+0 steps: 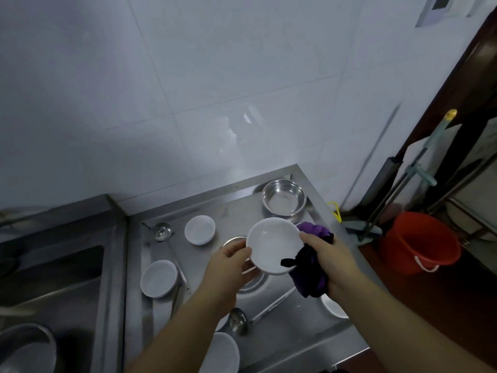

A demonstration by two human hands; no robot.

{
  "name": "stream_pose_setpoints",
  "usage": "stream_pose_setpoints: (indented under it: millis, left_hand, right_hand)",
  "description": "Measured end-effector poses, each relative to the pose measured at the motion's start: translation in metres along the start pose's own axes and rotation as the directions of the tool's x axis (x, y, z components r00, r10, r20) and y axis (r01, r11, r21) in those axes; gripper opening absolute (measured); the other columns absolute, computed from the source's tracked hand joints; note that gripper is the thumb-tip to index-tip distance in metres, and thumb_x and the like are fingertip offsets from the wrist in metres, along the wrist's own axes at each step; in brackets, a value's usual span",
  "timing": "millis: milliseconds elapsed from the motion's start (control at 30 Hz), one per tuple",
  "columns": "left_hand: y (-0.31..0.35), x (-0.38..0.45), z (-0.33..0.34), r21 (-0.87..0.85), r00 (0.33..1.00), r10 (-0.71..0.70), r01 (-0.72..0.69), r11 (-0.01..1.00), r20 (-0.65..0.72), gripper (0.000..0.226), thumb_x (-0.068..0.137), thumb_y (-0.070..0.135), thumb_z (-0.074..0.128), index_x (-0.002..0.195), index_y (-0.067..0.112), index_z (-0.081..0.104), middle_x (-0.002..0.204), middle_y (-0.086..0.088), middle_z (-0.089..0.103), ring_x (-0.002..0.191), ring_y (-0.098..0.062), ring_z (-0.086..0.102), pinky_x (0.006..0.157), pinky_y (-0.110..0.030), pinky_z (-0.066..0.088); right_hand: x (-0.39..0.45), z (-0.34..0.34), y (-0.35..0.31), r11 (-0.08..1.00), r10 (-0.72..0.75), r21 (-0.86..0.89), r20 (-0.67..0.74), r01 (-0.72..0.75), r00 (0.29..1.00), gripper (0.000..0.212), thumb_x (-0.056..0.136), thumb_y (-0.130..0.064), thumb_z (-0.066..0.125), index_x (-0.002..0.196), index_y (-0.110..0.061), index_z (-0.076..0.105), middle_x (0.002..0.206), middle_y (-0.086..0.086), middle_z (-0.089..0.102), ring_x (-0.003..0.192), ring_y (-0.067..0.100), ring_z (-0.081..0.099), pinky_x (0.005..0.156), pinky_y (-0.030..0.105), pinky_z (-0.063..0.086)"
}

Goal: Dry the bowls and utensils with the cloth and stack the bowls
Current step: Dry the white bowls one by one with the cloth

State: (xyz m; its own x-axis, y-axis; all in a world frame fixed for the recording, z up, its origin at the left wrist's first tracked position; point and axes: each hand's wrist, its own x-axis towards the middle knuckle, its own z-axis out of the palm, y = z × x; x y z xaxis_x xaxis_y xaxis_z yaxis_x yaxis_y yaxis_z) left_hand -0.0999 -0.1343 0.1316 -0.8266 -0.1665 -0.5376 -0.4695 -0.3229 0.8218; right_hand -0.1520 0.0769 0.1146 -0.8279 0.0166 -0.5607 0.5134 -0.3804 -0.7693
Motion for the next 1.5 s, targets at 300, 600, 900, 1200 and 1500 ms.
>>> stream_pose_setpoints:
  millis: [300,600,900,1200,1500]
  left_hand:
    - [-0.038,0.062,0.105,-0.016,0.992,-0.127,0.127,0.992,-0.003,0.022,0.098,0.005,0.067,0.117,0.011,0.076,0.107,-0.014,0.081,0.094,-0.026,0.079,0.076,-0.032,0.064]
    - [-0.088,0.124,0.170,0.014,0.965,-0.242,0.244,0.970,-0.104,0.015,0.095,0.008,0.070,0.094,0.017,0.083,0.097,-0.012,0.082,0.091,-0.025,0.079,0.085,-0.044,0.067]
    - [-0.104,0.194,0.177,-0.021,0.923,-0.291,0.295,0.955,-0.251,0.010,0.101,0.004,0.065,0.108,0.008,0.071,0.104,-0.015,0.077,0.083,-0.022,0.079,0.067,-0.030,0.064]
    - [-0.135,0.239,0.157,0.144,0.900,-0.238,0.308,0.941,-0.366,0.017,0.098,0.012,0.067,0.100,0.024,0.079,0.103,-0.004,0.080,0.097,-0.025,0.078,0.081,-0.036,0.066]
    - [-0.150,0.247,0.149,0.294,0.898,-0.150,0.287,0.912,-0.414,0.053,0.096,0.017,0.063,0.066,0.060,0.075,0.078,0.020,0.078,0.086,-0.018,0.079,0.081,-0.039,0.067]
  right_hand:
    - [0.082,-0.093,-0.042,0.976,0.011,-0.217,-0.124,-0.038,0.992,0.026,0.083,0.008,0.076,0.077,-0.017,0.073,0.070,0.018,0.062,0.052,0.028,0.064,0.048,0.053,0.060]
    - [0.166,-0.155,-0.046,0.799,-0.092,-0.601,-0.147,-0.015,0.985,0.025,0.074,-0.003,0.078,0.091,-0.015,0.066,0.079,0.003,0.067,0.073,0.026,0.063,0.061,0.030,0.047]
    - [0.237,-0.145,-0.031,0.704,-0.141,-0.710,-0.108,0.022,0.984,0.027,0.078,-0.005,0.075,0.094,-0.018,0.057,0.079,-0.007,0.059,0.067,0.006,0.054,0.054,0.019,0.038]
    - [0.269,-0.134,0.002,0.656,-0.132,-0.754,-0.076,0.030,0.988,0.031,0.079,-0.010,0.075,0.090,-0.029,0.054,0.084,-0.006,0.060,0.086,0.026,0.061,0.078,0.034,0.046]
    - [0.280,-0.127,0.020,0.602,-0.145,-0.796,-0.036,0.060,0.989,0.030,0.079,-0.011,0.071,0.097,-0.029,0.055,0.080,-0.012,0.058,0.074,0.020,0.059,0.068,0.033,0.046]
